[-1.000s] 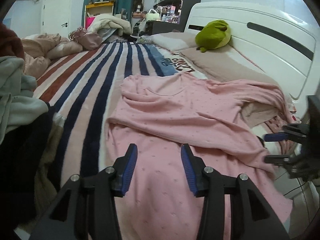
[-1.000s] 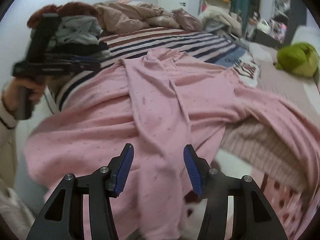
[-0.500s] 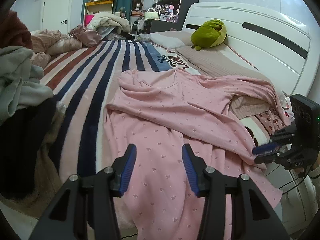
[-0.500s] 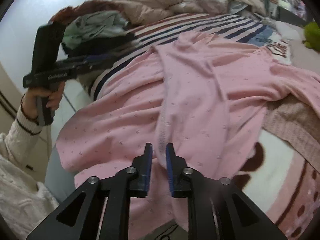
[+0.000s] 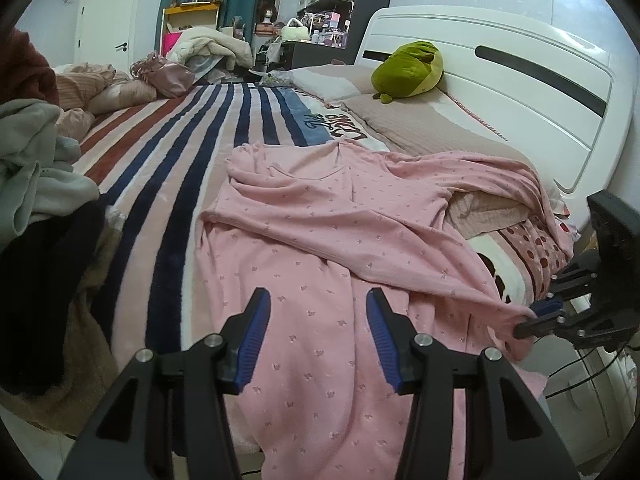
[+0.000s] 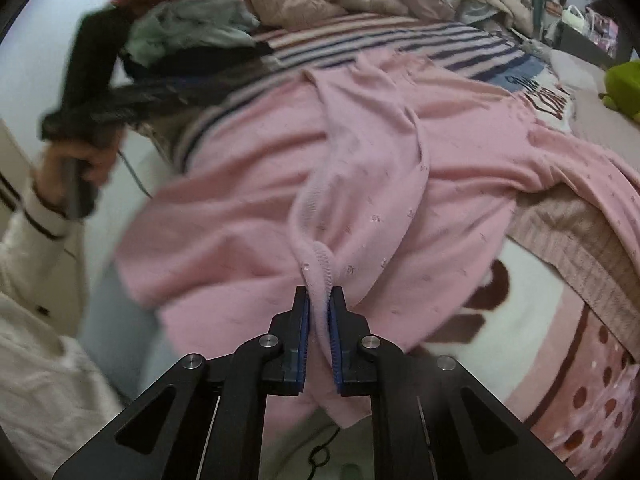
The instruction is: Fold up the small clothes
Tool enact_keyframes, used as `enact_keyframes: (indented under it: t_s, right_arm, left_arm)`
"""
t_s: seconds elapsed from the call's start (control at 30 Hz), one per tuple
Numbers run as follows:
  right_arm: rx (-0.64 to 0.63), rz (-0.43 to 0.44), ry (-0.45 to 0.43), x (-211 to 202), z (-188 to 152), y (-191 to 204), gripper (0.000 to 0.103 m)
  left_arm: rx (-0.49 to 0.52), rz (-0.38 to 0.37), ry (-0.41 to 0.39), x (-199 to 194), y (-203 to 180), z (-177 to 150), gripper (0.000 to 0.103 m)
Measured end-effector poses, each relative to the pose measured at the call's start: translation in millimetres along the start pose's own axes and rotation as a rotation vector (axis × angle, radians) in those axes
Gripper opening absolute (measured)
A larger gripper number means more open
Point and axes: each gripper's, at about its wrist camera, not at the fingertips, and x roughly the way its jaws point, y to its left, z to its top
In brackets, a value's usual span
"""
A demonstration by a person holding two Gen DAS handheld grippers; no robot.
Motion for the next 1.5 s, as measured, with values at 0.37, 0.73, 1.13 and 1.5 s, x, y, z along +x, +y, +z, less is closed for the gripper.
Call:
enact_keyframes:
  t_s: [0.37,0.73,1.13,1.5]
  right_arm:
    - [0.093,0.258,0.092,23.2,5.7,37.2,0.04]
    - [0.27,0.065,0.046,8.4,-1.7,-26.7,0.04]
    - [0.24,0.171,-0.007,-5.1,-26.3,14.9,0.003]
    - [0.338,0.133,-0.119,-25.6,-20.1,-11.9,0.041]
  left_arm:
    - [-0.019,-0.026,0.003,-8.5,1.9,-10.5,0.048]
    - [-0.012,-0.077,0.042,-1.4,-7.2,-22.1,0.049]
    - [-0.015,-0.087,0.059,0.2,-11.7,-25.1,0.049]
    - [0.0,-0.09,0.046,-9.5,-18.8,-21.6,0.054]
